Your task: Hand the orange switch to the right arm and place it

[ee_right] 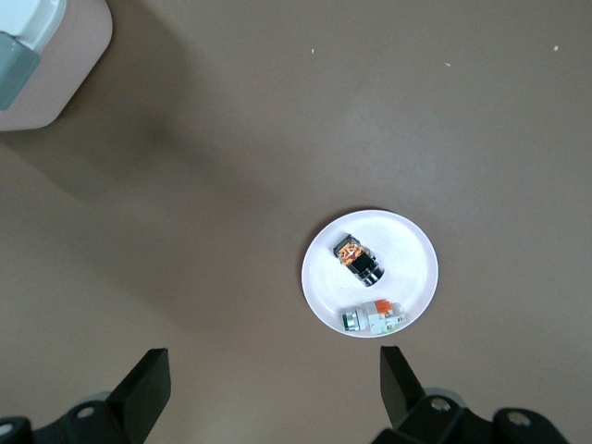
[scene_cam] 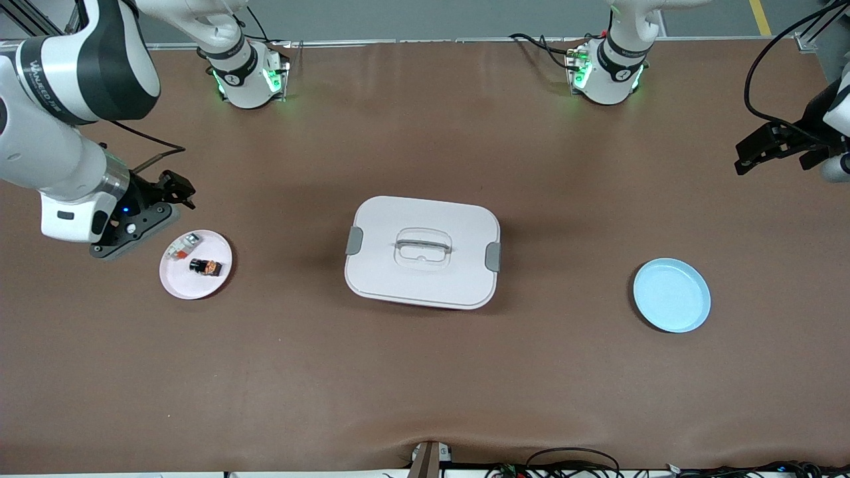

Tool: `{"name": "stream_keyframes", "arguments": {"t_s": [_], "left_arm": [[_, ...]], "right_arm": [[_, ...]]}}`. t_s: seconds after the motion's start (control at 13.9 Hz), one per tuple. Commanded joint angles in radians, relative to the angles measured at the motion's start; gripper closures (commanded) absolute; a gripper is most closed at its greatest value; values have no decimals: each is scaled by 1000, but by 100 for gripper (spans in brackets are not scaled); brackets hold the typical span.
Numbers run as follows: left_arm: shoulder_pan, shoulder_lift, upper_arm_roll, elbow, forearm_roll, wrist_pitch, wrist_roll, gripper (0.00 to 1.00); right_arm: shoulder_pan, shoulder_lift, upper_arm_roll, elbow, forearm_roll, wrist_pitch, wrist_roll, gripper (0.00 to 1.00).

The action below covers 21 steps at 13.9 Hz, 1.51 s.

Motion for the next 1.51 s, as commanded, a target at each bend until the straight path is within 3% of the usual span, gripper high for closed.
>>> {"name": "stream_keyframes", "arguments": {"t_s": [0.0,0.57,1.44], "left_arm": [[-1,-3,3,13,-14,-14,23,0],[-1,-7,-11,13,-12,-14,14,0],[0,-23,-23,10,-12,-31,11,0]], "right_arm": [[9,-11,-5,39,9,-29,26,0],[-2,2,-13,142,12,-42,58,0],[-5,3,-13,199,12,-40,121,0]]}}
